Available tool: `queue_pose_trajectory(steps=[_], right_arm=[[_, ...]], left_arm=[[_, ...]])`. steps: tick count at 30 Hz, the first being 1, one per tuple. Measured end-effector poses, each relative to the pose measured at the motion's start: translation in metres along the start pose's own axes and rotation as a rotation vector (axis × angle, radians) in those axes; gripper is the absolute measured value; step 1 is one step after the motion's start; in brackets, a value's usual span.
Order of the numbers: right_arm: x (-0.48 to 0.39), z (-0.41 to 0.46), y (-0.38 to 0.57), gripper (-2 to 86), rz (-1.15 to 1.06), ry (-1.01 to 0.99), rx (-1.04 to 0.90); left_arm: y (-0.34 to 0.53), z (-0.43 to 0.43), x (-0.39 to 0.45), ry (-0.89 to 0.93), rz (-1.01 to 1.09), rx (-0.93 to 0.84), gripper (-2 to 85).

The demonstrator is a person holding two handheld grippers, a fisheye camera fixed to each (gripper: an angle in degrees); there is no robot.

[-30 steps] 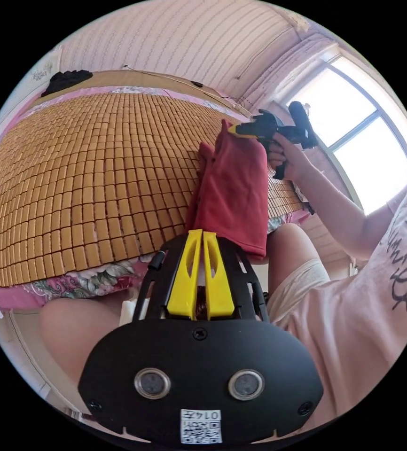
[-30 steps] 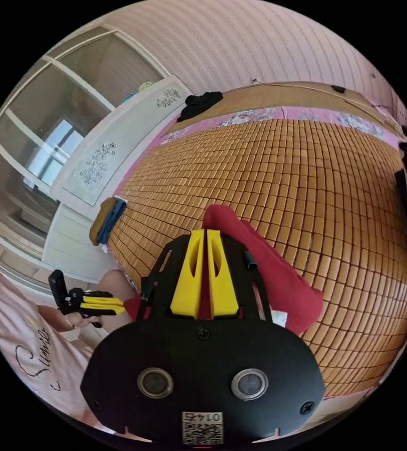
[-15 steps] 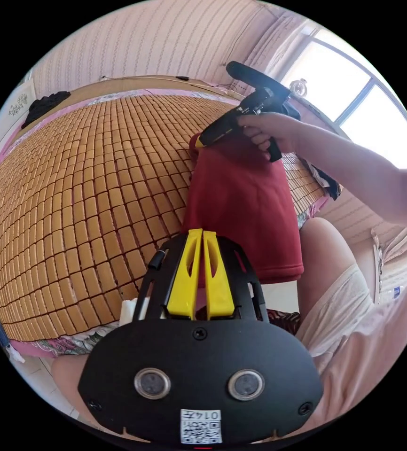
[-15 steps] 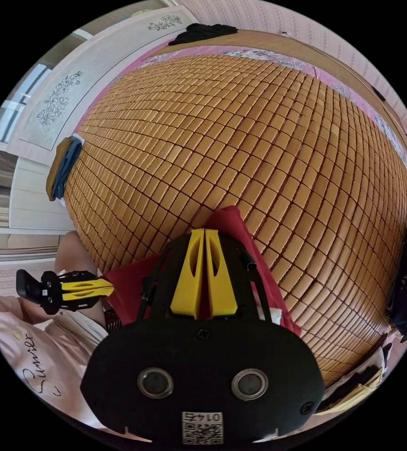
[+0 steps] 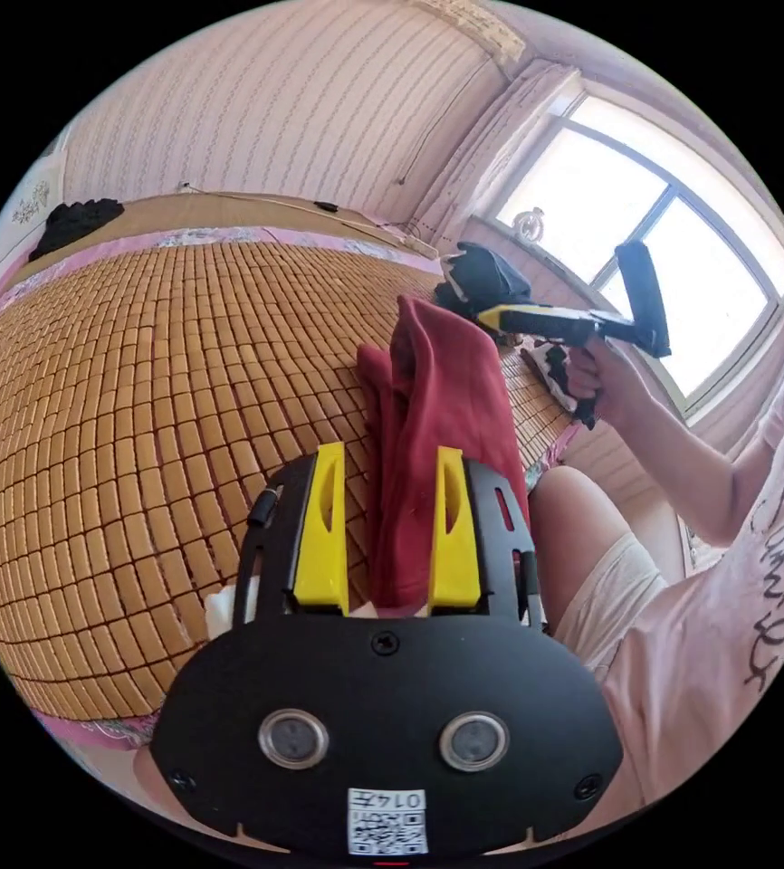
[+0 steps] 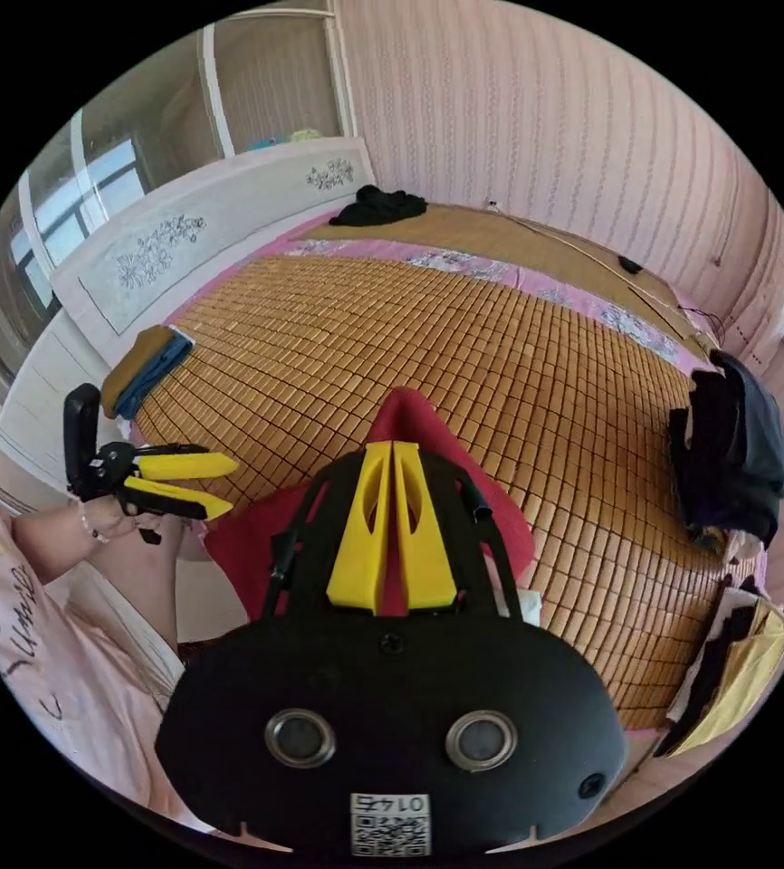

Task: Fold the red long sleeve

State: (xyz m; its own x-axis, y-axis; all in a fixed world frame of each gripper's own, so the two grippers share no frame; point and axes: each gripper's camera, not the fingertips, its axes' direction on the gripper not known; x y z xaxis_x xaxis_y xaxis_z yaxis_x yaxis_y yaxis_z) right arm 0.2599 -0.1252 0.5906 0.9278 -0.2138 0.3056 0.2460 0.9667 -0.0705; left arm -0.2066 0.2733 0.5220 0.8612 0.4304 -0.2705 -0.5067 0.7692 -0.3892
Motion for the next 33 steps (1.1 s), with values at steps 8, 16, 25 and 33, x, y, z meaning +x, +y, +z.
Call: queue_pose_trajectory(steps=[8, 16, 25, 33], right_arm=[[0.108, 0.002, 0.129, 17.6, 0.591, -0.206, 0.000], [0.147, 0.047, 0.182, 18.7, 0.773, -0.484, 0.070], [0.186, 0.071, 0.191, 17.0, 0.742, -0.747, 0.109], [0.218, 0.078, 0.194, 10.4, 0.727, -0.868, 0.137]], left_arm=[[-0.044, 0.059, -0.015, 0.145, 0.019, -0.235, 18.6], [-0.059, 0.066, -0.017, 0.103, 0.041, -0.354, 18.2], [-0.061, 0.064, -0.046, 0.199, 0.004, -0.331, 18.2], [-0.049, 0.056, -0.060, 0.255, 0.038, -0.318, 17.1]])
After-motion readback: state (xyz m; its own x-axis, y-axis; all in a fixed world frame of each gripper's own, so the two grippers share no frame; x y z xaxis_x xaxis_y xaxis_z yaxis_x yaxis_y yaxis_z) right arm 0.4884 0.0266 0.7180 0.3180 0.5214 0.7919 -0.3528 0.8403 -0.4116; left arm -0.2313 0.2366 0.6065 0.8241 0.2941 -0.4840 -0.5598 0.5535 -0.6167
